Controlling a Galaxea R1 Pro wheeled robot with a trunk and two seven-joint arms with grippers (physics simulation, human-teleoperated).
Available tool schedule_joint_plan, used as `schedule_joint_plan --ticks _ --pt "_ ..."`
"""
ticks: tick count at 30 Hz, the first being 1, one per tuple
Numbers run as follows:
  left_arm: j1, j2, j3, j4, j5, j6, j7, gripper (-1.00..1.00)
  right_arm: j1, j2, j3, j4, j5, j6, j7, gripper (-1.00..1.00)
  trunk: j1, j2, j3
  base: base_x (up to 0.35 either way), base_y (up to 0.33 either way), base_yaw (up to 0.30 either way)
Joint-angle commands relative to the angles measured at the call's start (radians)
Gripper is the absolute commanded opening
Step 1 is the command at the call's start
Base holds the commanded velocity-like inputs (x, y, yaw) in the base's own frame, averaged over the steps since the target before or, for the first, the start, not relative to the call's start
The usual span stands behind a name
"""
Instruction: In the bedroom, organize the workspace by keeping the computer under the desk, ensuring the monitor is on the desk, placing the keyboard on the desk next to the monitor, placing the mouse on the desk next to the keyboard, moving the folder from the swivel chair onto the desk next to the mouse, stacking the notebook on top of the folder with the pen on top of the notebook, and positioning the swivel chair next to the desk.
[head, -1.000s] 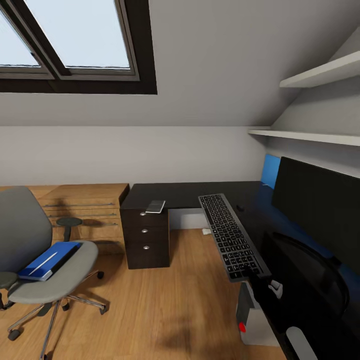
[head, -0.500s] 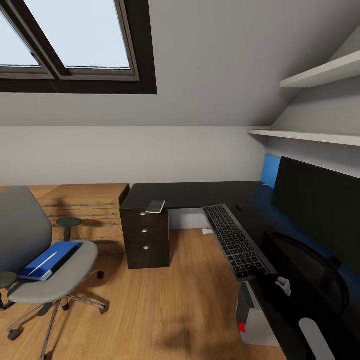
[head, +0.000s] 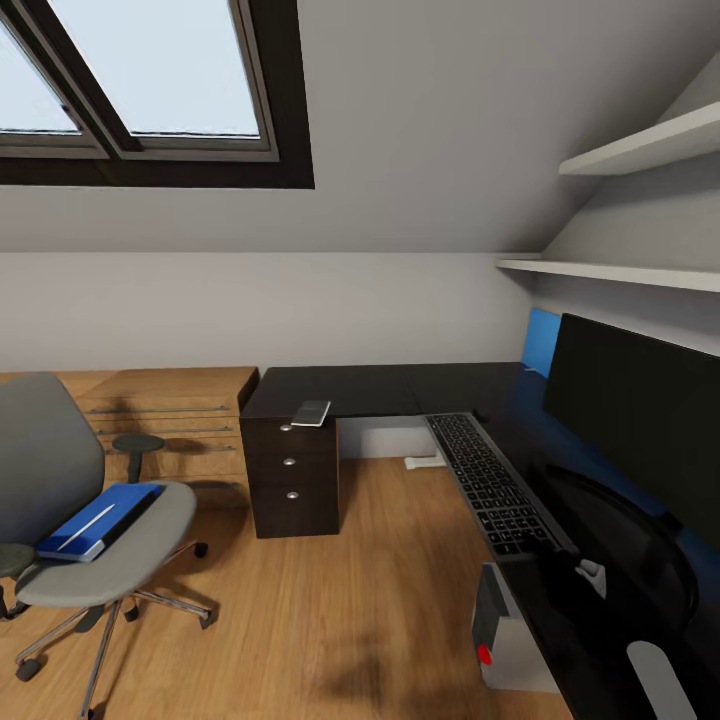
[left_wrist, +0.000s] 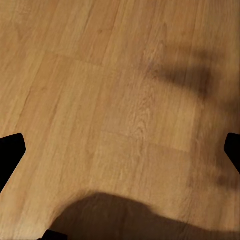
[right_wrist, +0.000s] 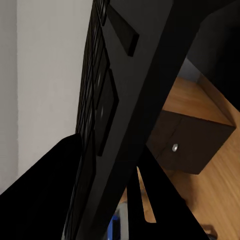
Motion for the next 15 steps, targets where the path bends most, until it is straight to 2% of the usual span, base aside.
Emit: schedule_joint_plan --ticks 1,15 --pt "0.0 0.0 0.0 -0.001 0.01 -0.002 0.001 1.0 -0.001 0.0 -0.003 0.0 -0.006 0.009 0.001 -1.0 0.0 -0.001 -0.001 0.0 0.0 0.0" --pt "0.0 -0.001 0.0 -0.001 0.01 -0.002 0.001 1.0 -0.001 0.003 -0.007 0.006 -0.007 0.01 0.006 -1.0 0.0 -0.001 -0.001 0.0 0.0 0.0"
